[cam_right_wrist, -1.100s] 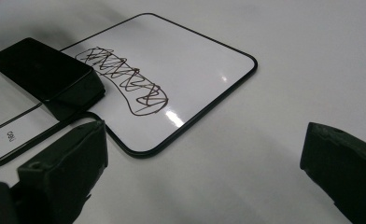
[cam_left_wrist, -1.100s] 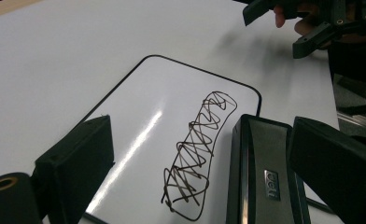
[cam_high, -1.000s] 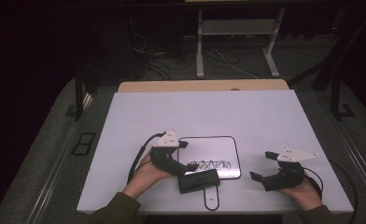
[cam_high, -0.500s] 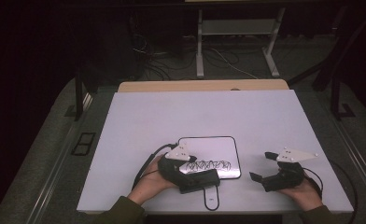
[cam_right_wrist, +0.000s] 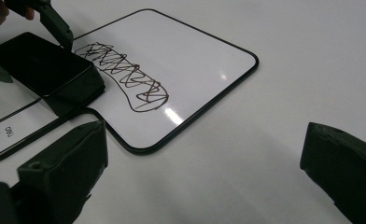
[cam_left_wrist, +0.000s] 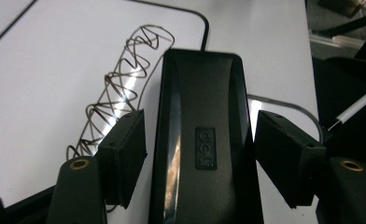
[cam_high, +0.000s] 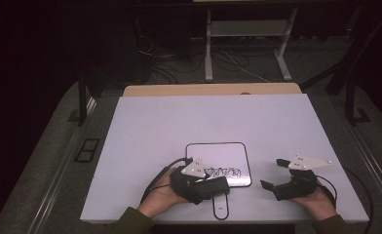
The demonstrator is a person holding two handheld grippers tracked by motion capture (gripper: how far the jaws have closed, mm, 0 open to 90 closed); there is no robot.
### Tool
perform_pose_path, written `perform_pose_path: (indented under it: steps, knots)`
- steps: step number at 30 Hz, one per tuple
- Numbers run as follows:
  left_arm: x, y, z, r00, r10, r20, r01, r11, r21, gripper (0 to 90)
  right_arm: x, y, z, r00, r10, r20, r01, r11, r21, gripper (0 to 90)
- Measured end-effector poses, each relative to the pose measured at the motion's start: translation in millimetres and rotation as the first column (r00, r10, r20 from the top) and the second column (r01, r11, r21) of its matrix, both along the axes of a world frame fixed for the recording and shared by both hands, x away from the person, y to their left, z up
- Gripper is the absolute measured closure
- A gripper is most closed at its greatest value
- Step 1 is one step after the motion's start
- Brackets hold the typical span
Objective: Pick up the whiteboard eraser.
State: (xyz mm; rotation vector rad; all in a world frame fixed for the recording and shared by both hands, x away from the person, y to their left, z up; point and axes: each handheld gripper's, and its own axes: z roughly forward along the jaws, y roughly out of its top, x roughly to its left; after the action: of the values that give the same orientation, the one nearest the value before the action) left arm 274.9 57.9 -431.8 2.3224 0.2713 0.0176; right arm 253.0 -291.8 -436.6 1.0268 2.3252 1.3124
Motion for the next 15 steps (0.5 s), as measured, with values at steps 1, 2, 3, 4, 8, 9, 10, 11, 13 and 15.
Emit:
perform_pose_path:
  steps: [1, 2, 3, 4, 8, 9, 10, 11, 13, 15]
  knots:
    - [-0.7, -0.6, -0.7, 1.0, 0.0, 0.0, 0.0, 1.0, 0.002, 33.4, 0.0, -0.2, 0.1, 1.0, -0.001, 0.0, 0.001, 1.0, 0.0, 0.0]
    - [-0.8, -0.7, -0.5, 0.9999, -0.007, 0.008, 0.007, 0.9999, 0.012, 34.2, 0.1, -0.3, 0.1, 1.0, -0.001, 0.0, 0.001, 1.0, 0.001, 0.0]
    - [-1.5, -1.2, -0.8, 0.9999, -0.004, 0.01, 0.003, 0.9999, 0.012, 34.6, 0.1, -0.3, 0.1, 1.0, -0.001, -0.001, 0.001, 1.0, 0.001, 0.0]
    - [-1.5, -1.4, -0.9, 0.9999, -0.006, 0.013, 0.006, 0.9998, 0.017, 34.6, 0.1, -0.3, 0.1, 1.0, -0.001, -0.001, 0.001, 1.0, 0.001, 0.0]
    - [-3.5, -3.4, -2.7, 0.9997, -0.007, 0.025, 0.006, 0.9994, 0.035, 35.6, 0.0, 0.0, -0.2, 1.0, -0.001, -0.002, 0.001, 1.0, -0.007, 0.0]
    - [-3.3, -3.6, -2.8, 0.9995, -0.011, 0.03, 0.01, 0.9991, 0.042, 35.5, 0.1, 0.0, -0.2, 1.0, -0.001, -0.002, 0.001, 1.0, -0.006, 0.0]
    - [-3.6, -3.9, -3.3, 0.9996, -0.008, 0.027, 0.006, 0.9991, 0.042, 35.5, 0.1, 0.0, -0.1, 1.0, -0.001, -0.002, 0.001, 1.0, -0.005, 0.0]
    - [-3.3, -3.9, -3.4, 0.9995, -0.008, 0.029, 0.007, 0.999, 0.045, 35.8, 0.1, 0.1, -0.2, 1.0, -0.001, -0.002, 0.001, 1.0, -0.006, 0.0]
    - [-3.2, -4.0, -3.9, 0.9996, -0.009, 0.027, 0.008, 0.9986, 0.052, 36.1, 0.2, 0.1, -0.3, 1.0, -0.001, -0.003, 0.001, 1.0, -0.007, 0.0]
    - [-3.1, -4.4, -4.9, 0.9994, -0.013, 0.033, 0.011, 0.9974, 0.071, 35.6, 0.2, 0.2, -0.3, 1.0, 0.0, -0.003, 0.0, 1.0, -0.007, 0.0]
